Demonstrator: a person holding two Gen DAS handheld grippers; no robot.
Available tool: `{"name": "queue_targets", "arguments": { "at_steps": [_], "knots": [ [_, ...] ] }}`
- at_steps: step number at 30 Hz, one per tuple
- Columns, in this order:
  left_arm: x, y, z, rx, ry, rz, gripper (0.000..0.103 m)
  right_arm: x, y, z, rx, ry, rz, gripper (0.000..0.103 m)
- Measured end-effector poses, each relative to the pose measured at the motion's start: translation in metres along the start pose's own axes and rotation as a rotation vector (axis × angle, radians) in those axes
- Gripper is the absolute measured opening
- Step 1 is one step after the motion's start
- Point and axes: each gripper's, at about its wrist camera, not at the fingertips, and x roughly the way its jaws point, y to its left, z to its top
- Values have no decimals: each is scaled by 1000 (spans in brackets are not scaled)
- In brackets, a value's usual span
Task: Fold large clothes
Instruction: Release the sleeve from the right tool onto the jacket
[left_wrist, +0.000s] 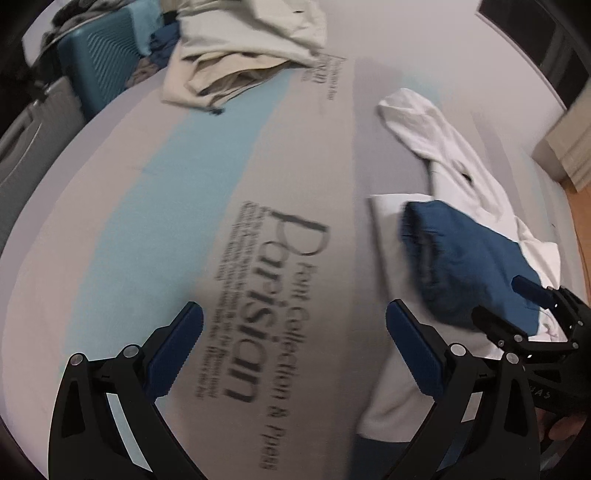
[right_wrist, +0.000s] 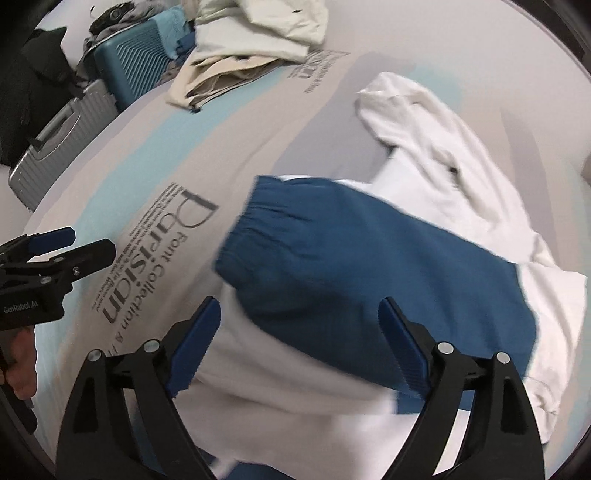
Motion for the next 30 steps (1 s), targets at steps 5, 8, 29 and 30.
{"name": "queue_targets", "arguments": {
  "at_steps": [5,8,29,30],
  "knots": [
    [-1,-50,4,45,1,-42,97,-29,-52,-5,41,-41,-30,88],
    [-6,-83,8,77,-19,-56,97,-49,-93,-5,90,-78,-40,89],
    [30,-212,89,173,-40,-55,97,-67,-264,41,123,-157,7,96],
    [36,-213,93,174,-38,-58,97,-60,-269,46,125,-152,-3,96]
  ]
}}
